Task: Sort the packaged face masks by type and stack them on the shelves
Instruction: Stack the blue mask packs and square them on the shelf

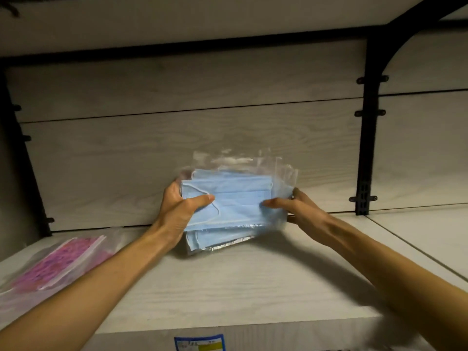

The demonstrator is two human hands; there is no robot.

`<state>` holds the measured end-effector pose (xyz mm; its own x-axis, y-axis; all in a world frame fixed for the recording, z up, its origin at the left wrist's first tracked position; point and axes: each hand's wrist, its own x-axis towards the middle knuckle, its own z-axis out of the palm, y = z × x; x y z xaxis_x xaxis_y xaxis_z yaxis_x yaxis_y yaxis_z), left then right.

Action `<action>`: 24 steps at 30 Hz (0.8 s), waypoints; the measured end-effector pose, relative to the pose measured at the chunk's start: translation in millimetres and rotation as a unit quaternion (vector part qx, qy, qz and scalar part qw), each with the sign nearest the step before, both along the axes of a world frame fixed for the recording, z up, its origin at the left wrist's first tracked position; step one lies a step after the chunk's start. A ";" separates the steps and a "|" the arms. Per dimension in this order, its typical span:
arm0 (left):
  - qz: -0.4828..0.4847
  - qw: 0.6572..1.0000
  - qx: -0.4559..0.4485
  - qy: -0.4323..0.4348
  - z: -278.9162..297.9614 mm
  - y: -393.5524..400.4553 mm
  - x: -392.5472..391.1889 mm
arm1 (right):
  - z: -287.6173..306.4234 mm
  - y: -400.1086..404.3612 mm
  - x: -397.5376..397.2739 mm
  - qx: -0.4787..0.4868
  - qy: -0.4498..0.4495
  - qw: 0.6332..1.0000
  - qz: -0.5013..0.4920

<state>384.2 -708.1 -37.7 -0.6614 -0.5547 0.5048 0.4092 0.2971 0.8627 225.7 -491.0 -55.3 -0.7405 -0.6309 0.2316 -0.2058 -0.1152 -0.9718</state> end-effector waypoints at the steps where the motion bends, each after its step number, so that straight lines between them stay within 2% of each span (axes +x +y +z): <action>1: 0.001 1.000 -0.007 -0.013 -2.9 1.1 -1.1 | -2.2 -1.5 0.9 -0.012 0.005 1.000 -0.018; 3: 0.005 0.999 -0.007 -0.048 -16.3 4.7 -1.3 | -8.0 -1.6 3.1 -0.028 0.027 0.998 -0.055; 6: 0.023 0.996 -0.032 -0.081 -31.2 11.3 0.3 | -13.6 0.7 4.0 -0.037 0.077 0.995 -0.052; 10: 0.055 0.997 -0.050 -0.032 -13.0 10.4 -4.1 | -5.5 -2.3 5.1 -0.087 0.115 0.983 -0.117; 13: 0.060 0.996 -0.053 -0.027 -15.0 12.8 -6.7 | -9.4 -0.5 4.7 -0.081 0.093 0.985 -0.120; 18: 0.011 0.998 0.031 -0.053 -46.5 13.4 0.6 | -16.8 1.7 5.1 -0.079 0.058 0.988 -0.116; 20: 0.002 0.998 0.033 -0.061 -50.2 8.9 1.3 | -15.8 0.6 6.4 -0.080 0.058 0.989 -0.114; 24: -0.023 0.995 0.050 -0.082 -56.8 9.4 1.0 | -21.2 -0.3 9.3 -0.036 0.054 0.995 -0.074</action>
<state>385.2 -698.7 -94.5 -0.7565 -0.5635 0.3319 0.2717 0.1909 0.9433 235.0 -491.3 -76.5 -0.7918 -0.4960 0.3564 -0.3291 -0.1451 -0.9331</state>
